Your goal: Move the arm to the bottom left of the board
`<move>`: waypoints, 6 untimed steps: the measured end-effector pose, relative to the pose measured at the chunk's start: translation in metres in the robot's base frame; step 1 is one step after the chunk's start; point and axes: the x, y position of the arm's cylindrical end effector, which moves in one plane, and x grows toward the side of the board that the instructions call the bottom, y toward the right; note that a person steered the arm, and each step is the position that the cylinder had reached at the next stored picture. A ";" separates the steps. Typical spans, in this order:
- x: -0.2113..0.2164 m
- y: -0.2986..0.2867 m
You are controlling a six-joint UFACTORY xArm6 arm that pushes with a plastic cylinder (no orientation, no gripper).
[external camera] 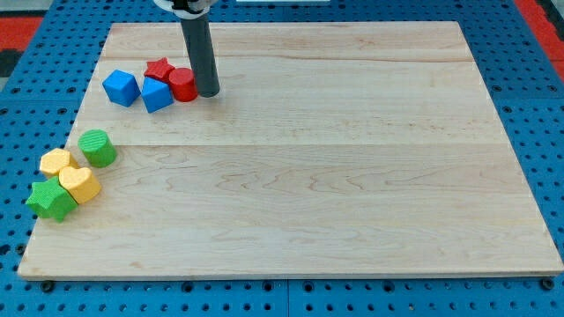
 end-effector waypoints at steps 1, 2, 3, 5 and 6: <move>0.000 0.032; 0.004 0.037; 0.049 0.055; 0.184 0.020; 0.247 -0.058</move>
